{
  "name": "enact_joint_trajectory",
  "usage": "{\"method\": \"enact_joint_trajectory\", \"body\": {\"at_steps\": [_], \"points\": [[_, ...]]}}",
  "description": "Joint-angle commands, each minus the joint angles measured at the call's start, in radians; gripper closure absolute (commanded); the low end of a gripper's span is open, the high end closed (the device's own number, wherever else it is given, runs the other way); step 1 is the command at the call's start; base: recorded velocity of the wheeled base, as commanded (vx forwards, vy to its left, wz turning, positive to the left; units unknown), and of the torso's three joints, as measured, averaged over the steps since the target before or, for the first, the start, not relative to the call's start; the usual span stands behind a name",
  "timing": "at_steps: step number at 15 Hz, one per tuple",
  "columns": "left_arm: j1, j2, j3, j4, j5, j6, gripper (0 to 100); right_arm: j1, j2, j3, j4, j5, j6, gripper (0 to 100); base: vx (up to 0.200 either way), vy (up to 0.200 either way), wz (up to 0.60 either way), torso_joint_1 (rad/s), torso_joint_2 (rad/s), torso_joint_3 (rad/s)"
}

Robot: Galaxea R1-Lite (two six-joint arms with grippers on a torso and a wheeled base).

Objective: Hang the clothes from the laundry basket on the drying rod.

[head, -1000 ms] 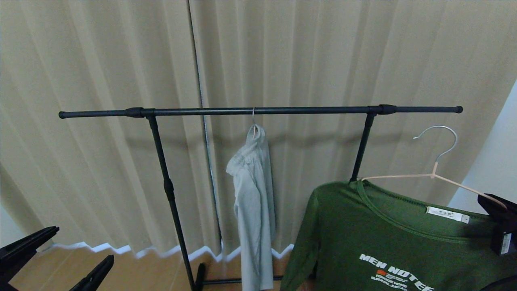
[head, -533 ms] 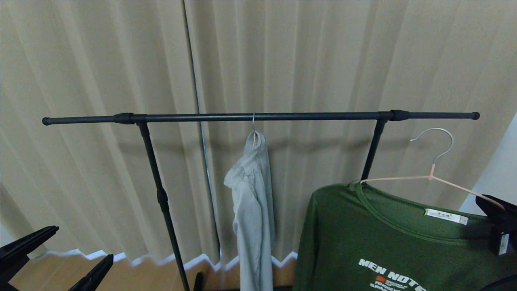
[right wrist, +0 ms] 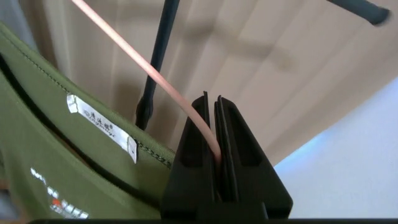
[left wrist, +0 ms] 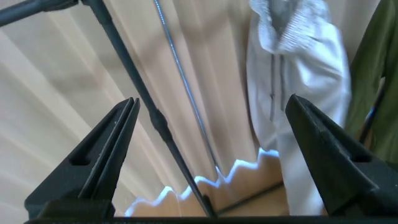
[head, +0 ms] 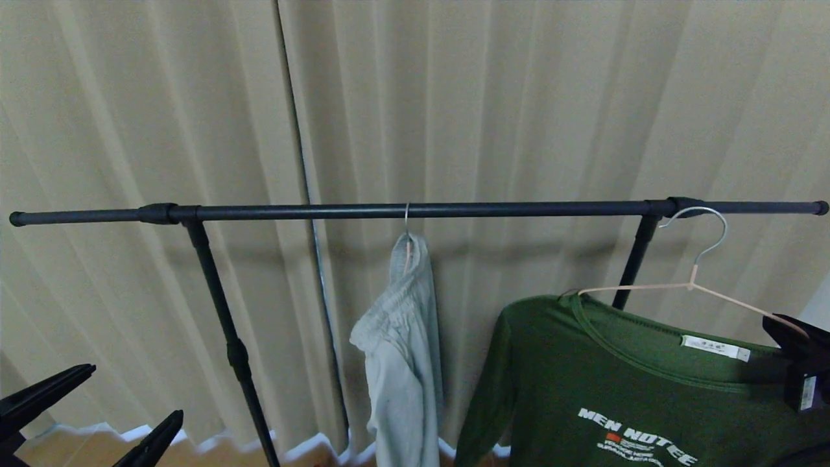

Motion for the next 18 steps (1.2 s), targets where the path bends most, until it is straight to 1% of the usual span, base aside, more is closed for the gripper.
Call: {"method": "enact_joint_trajectory", "body": {"at_steps": [1, 2, 4, 5, 6, 7, 9, 10, 11, 12, 13, 14, 15, 17, 18], "points": [[0.000, 0.005, 0.002, 0.000, 0.000, 0.001, 0, 0.001, -0.003, -0.013, -0.006, 0.000, 0.000, 100, 0.200, 0.000, 0.00, 0.002, 0.01, 0.007], [0.000, 0.005, 0.002, 0.000, 0.000, 0.001, 0, 0.001, -0.006, -0.014, -0.003, 0.000, 0.000, 100, 0.200, 0.000, 0.00, 0.002, 0.00, 0.002], [0.000, 0.001, 0.017, 0.000, 0.000, 0.003, 0, 0.010, 0.005, -0.025, 0.008, -0.003, -0.002, 100, 0.000, 0.000, 0.00, 0.000, 0.00, 0.000], [0.000, -0.001, 0.014, 0.000, 0.000, 0.001, 0, 0.015, 0.034, -0.039, 0.013, -0.014, -0.005, 100, 0.000, 0.000, 0.00, 0.000, 0.00, 0.000], [0.002, -0.001, 0.009, -0.002, 0.000, -0.004, 0, 0.042, 0.070, -0.040, 0.016, -0.035, -0.005, 100, 0.000, 0.000, 0.00, 0.000, 0.00, 0.000], [0.002, 0.001, 0.009, -0.002, 0.000, -0.005, 0, 0.078, 0.100, -0.042, 0.016, -0.073, -0.003, 100, 0.000, 0.000, 0.00, 0.000, 0.00, 0.000], [0.002, -0.001, 0.008, -0.002, 0.000, -0.005, 0, 0.124, 0.136, -0.077, 0.016, -0.133, -0.003, 100, 0.000, 0.000, 0.00, 0.000, 0.00, 0.000], [0.003, -0.001, 0.002, -0.002, 0.002, -0.005, 0, 0.194, 0.186, -0.126, 0.019, -0.202, -0.003, 100, 0.000, 0.000, 0.00, 0.000, 0.00, 0.000], [0.003, -0.002, 0.002, -0.002, 0.002, -0.007, 0, 0.231, 0.231, -0.157, 0.017, -0.251, -0.003, 100, 0.000, 0.000, 0.00, 0.000, 0.00, 0.000], [0.003, -0.005, 0.002, -0.002, 0.002, -0.005, 0, 0.251, 0.275, -0.183, 0.005, -0.302, 0.000, 100, 0.000, 0.000, 0.00, 0.000, 0.00, 0.000], [0.003, -0.013, 0.002, 0.000, 0.002, -0.005, 0, 0.263, 0.307, -0.198, -0.004, -0.337, 0.000, 100, 0.000, 0.000, 0.00, 0.000, 0.00, 0.000], [0.003, -0.013, 0.002, 0.000, 0.002, -0.005, 0, 0.263, 0.307, -0.198, -0.004, -0.337, 0.000, 100, 0.000, 0.000, 0.00, 0.000, 0.00, 0.000], [0.003, -0.016, 0.002, -0.002, 0.002, -0.005, 0, 0.282, 0.346, -0.205, -0.023, -0.353, 0.000, 100, 0.000, 0.000, 0.00, 0.000, 0.00, 0.000], [0.003, -0.016, 0.002, 0.000, 0.002, -0.005, 0, 0.282, 0.352, -0.205, -0.021, -0.356, 0.000, 100, 0.000, 0.000, 0.00, 0.000, 0.00, 0.000], [0.002, -0.015, 0.003, 0.000, 0.002, -0.005, 0, 0.301, 0.369, -0.202, -0.021, -0.357, 0.000, 100, 0.000, 0.000, 0.00, 0.000, 0.00, 0.000]]}}
